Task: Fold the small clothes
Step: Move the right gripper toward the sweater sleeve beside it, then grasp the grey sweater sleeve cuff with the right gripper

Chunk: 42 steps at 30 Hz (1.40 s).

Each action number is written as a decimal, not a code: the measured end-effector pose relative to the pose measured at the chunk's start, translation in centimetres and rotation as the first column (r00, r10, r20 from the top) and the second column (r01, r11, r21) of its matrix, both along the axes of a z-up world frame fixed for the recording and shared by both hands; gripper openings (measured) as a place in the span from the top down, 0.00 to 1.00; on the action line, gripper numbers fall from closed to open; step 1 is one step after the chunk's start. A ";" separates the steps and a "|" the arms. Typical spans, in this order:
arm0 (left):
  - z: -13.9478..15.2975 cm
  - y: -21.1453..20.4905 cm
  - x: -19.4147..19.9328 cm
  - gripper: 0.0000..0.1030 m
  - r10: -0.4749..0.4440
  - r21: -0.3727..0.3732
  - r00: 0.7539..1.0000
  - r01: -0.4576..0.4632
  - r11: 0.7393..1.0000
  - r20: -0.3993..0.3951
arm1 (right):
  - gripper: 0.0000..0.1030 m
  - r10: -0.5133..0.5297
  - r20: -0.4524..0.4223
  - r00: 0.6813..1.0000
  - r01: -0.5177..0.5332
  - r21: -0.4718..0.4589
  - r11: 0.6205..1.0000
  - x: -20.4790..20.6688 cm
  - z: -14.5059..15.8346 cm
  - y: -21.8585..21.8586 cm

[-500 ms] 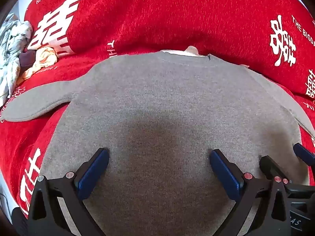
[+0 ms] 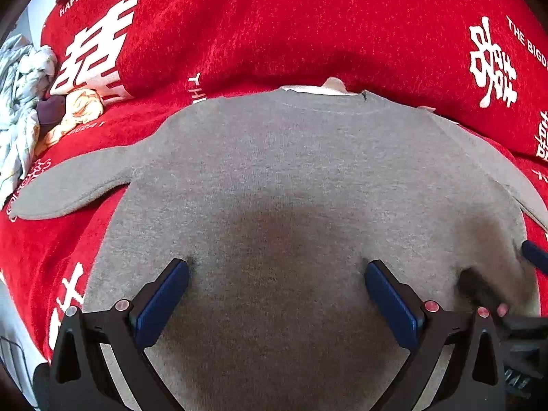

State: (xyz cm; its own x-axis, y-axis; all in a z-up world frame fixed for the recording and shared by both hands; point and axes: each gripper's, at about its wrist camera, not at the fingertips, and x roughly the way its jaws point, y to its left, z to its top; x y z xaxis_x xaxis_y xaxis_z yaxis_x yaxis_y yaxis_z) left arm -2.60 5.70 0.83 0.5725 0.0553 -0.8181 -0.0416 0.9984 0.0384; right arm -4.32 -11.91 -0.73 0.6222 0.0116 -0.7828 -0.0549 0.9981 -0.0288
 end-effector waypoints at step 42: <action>3.3 -15.0 2.3 0.00 -0.235 0.050 0.971 0.237 0.970 -0.050 | 0.00 -0.284 0.125 0.951 0.276 0.078 0.958 -3.8 3.0 -14.7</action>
State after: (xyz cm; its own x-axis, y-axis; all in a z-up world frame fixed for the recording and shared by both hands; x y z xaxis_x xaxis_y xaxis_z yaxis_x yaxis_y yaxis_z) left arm -0.30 -9.34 4.16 0.5385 -0.0312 -0.8420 0.1978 0.9761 0.0903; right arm -8.12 -26.60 2.31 0.7059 -0.1342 -0.6954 0.2270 0.9730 0.0426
